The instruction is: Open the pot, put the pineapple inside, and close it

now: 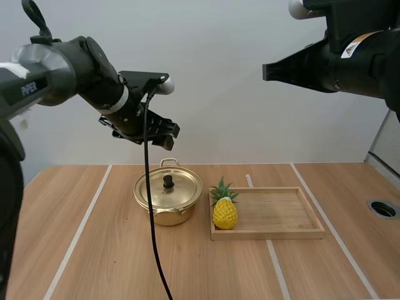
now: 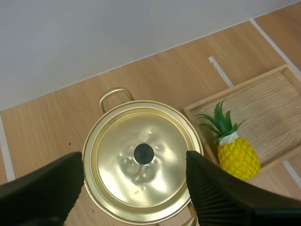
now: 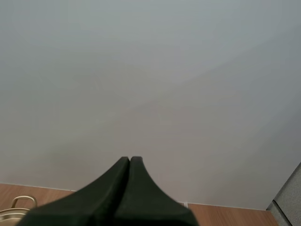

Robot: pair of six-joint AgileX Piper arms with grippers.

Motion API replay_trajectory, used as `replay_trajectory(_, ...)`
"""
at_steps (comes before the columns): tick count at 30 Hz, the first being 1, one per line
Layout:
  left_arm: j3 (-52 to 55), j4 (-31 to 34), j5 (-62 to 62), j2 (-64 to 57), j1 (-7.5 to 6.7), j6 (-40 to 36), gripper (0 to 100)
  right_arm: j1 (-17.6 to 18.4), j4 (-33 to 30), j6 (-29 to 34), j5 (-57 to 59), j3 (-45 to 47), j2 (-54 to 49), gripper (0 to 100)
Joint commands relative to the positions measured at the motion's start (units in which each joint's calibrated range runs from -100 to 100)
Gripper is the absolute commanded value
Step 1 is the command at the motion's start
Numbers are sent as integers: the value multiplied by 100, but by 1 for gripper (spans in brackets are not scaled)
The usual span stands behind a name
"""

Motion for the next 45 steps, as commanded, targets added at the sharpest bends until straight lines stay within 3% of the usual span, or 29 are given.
replay_trajectory(1,110,-174,-270,217,-72,60,100,-17,99,-34,10,-36,-6,0)
replay_trajectory(7,200,-182,-656,622,-213,70,100,-17,193,-34,83,-36,-6,0)
replay_trajectory(45,322,-124,-1139,2112,-213,183,100,-17,239,-34,151,-36,-6,0)
